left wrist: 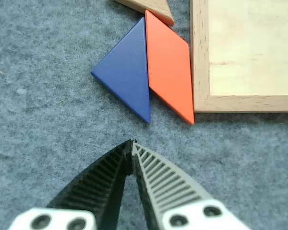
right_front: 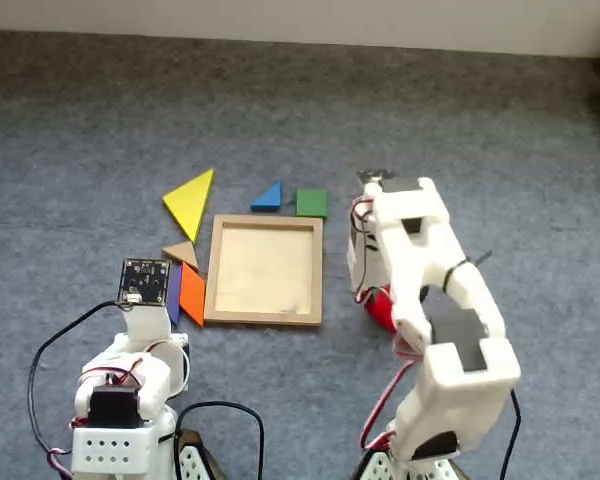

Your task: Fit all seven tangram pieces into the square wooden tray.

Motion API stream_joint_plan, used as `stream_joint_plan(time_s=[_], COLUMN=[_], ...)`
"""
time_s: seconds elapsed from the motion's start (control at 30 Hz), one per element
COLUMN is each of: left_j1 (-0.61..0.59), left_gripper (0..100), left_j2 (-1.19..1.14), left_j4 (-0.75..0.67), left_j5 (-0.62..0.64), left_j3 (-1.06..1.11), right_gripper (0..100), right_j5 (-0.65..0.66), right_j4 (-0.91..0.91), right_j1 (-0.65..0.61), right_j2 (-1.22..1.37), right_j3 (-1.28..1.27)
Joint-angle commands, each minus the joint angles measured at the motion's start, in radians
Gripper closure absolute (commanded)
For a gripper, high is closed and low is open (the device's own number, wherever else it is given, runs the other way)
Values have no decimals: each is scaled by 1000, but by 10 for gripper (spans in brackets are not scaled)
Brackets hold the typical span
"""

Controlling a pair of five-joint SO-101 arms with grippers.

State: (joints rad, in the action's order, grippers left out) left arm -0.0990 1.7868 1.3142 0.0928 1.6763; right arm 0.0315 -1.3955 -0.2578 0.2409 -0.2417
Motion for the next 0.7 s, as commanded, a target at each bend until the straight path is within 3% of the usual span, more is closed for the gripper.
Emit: stream_joint_plan(time_s=[0.0,0.23,0.4,0.57,0.67], left_j1=[-15,-15,-15,-15,-15], left_gripper=[993,993,993,993,993], left_j2=[13,13,13,13,13], left_j4=[5,5,5,5,5], left_j5=[-6,-6,-6,-6,-6], left_j3=[19,19,19,19,19], right_gripper=[738,735,724,613,606], right_j5=[51,54,52,-25,-29], right_j4=[24,203,239,251,282], right_j1=[8,2,2,-44,-74], right_j2=[-283,-509,-460,-367,-354], right_j3=[-130,-394,-460,-456,-443])
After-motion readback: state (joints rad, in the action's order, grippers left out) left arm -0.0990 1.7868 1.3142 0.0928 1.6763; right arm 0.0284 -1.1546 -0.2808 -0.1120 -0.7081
